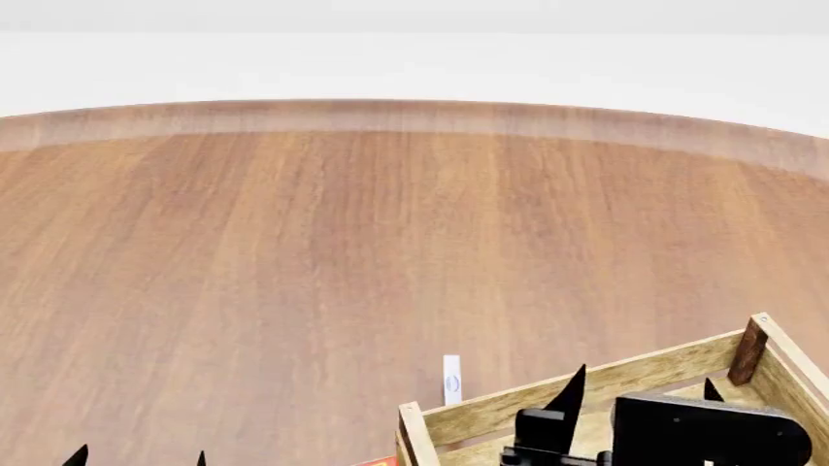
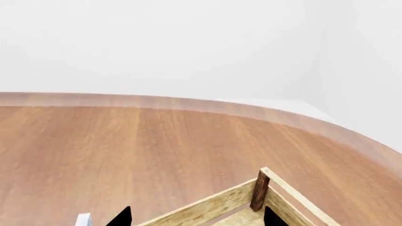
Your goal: Pick up the tomato sauce, and put it in the wooden tray.
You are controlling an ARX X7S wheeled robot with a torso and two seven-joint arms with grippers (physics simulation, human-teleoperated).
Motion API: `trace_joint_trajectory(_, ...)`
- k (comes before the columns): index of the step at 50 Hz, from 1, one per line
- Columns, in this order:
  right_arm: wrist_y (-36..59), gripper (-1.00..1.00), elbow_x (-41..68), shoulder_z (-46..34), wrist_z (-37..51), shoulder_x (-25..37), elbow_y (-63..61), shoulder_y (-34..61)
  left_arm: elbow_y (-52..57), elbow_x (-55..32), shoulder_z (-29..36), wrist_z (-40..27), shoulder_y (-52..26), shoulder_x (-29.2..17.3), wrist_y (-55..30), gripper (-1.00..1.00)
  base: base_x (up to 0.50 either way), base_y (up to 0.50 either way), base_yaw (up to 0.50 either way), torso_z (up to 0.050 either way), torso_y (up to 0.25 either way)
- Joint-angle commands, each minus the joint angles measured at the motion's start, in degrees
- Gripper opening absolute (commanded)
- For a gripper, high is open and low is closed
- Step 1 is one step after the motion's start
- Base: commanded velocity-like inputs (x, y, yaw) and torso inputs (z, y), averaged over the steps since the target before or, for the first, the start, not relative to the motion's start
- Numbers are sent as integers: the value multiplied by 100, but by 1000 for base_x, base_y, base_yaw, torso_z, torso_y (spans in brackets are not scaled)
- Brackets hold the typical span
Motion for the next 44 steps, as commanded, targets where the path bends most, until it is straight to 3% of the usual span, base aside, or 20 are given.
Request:
trace_joint_trajectory(1, -34, 100, 79, 61, 2, 50, -327, -113, 22, -107, -63, 134, 84, 21, 348, 100, 0, 0, 0, 0, 0)
trace_joint_trajectory(17, -337, 100, 174, 279, 200, 428, -2099, -1115, 27, -126, -53, 122, 91, 5, 366, 100, 0, 0, 0, 0, 0)
trace_joint_trajectory(44, -827, 100, -479, -164, 378, 864, -3313, -1953, -20, -139, -24, 113, 79, -5, 416, 100, 0, 0, 0, 0, 0)
